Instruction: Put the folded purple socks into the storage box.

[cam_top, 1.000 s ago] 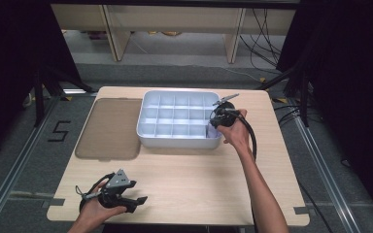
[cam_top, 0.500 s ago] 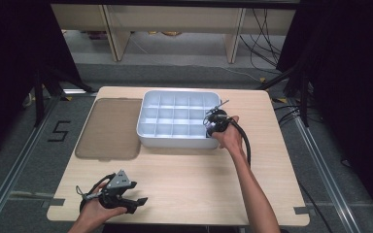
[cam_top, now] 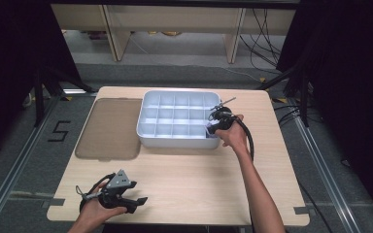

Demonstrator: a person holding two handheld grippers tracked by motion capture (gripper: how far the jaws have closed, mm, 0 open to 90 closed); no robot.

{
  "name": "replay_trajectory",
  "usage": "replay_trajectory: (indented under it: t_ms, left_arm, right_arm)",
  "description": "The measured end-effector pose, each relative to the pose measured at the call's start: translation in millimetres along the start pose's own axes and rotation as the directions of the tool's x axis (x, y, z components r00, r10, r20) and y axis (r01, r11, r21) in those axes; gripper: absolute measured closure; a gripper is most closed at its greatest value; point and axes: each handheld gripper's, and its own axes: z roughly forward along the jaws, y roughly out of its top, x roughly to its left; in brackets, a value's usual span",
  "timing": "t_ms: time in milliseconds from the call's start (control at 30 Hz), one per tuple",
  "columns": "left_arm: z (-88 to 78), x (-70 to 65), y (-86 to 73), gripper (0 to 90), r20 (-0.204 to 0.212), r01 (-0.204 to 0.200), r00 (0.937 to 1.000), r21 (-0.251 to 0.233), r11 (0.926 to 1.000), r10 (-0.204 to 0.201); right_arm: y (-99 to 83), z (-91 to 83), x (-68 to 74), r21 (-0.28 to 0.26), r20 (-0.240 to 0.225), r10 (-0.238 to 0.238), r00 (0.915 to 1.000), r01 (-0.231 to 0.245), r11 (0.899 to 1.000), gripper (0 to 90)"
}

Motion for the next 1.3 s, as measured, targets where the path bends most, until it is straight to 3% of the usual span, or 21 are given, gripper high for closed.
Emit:
replay_trajectory:
  t_ms: [267,300,333,367,400,833,933,1033,1100,1200,1233,1267,1300]
  left_arm:
    - [1.0,-2.4,-0.3,29.0,0.005,0.027,0.9996,-0.009,0.9996,-0.027]
    - [0.9,-2.1,-0.4,28.9,0.004,0.026,0.9996,-0.009,0.9996,-0.026]
    - [-0.1,-0.2,0.0,28.9,-0.009,0.001,1.0,-0.001,1.0,-0.001]
    - [-0.6,-0.1,0.0,28.9,-0.004,-0.001,1.0,0.001,1.0,0.001]
    - [-0.4,-0.2,0.0,28.9,-0.005,0.003,1.0,-0.003,1.0,-0.003]
    - [-0.8,-0.1,0.0,28.7,-0.009,0.003,1.0,-0.006,1.0,-0.003]
    - [-1.3,0.9,0.4,28.6,-0.009,-0.009,0.9999,-0.006,0.9999,0.009]
    - [-0.7,0.0,-0.1,28.5,-0.011,0.017,0.9998,-0.012,0.9998,-0.017]
    - [-1.7,2.1,0.6,28.4,-0.023,-0.006,0.9997,-0.012,0.9999,0.006]
    - [-1.8,2.6,0.5,28.0,-0.027,-0.008,0.9996,-0.014,0.9999,0.007]
    - [-1.8,2.3,0.5,28.0,-0.02,-0.004,0.9998,-0.018,0.9998,0.004]
    - [-1.2,1.1,-0.1,27.9,-0.019,0.022,0.9996,-0.02,0.9996,-0.022]
    - [-1.0,1.2,-0.1,27.7,-0.02,0.022,0.9996,-0.02,0.9996,-0.022]
  right_arm:
    - [-1.1,-18.3,-4.3,-0.085,-0.005,0.022,0.9997,-0.022,0.996,72.3]
    - [-1.9,-19.6,-4.4,-0.092,-0.007,0.026,0.9996,-0.026,0.995,71.9]
    - [-2.4,-21.7,-2.9,-0.096,-0.013,0.045,0.9989,-0.046,0.994,71.2]
    - [-3.2,-23.6,-3.9,-0.107,-0.023,0.034,0.9992,-0.036,0.994,71.1]
    - [-3.6,-23.9,-2.9,-0.121,-0.029,0.052,0.9982,-0.055,0.991,70.2]
    - [-6.3,-32.5,4.5,-0.132,-0.052,0.019,0.9985,-0.025,0.991,66.7]
    - [-7.6,-34.4,6.1,-0.132,-0.047,0.033,0.9984,-0.039,0.99,65.0]
    - [-8.7,-35.9,9.3,-0.139,-0.059,0.042,0.9974,-0.05,0.989,61.3]
    - [-9.4,-37.5,9.8,-0.131,-0.053,0.025,0.9983,-0.031,0.991,55.6]
    - [-10.7,-37.9,13.2,-0.135,-0.058,0.052,0.997,-0.059,0.989,54.0]
    - [-11.3,-37.2,13.0,-0.143,-0.053,0.039,0.9978,-0.046,0.989,52.9]
    - [-10.7,-36.7,9.6,-0.166,-0.046,-0.003,0.9989,-0.005,0.986,52.1]
    - [-11.1,-37.6,10.6,-0.168,-0.045,-0.005,0.999,-0.003,0.986,51.1]
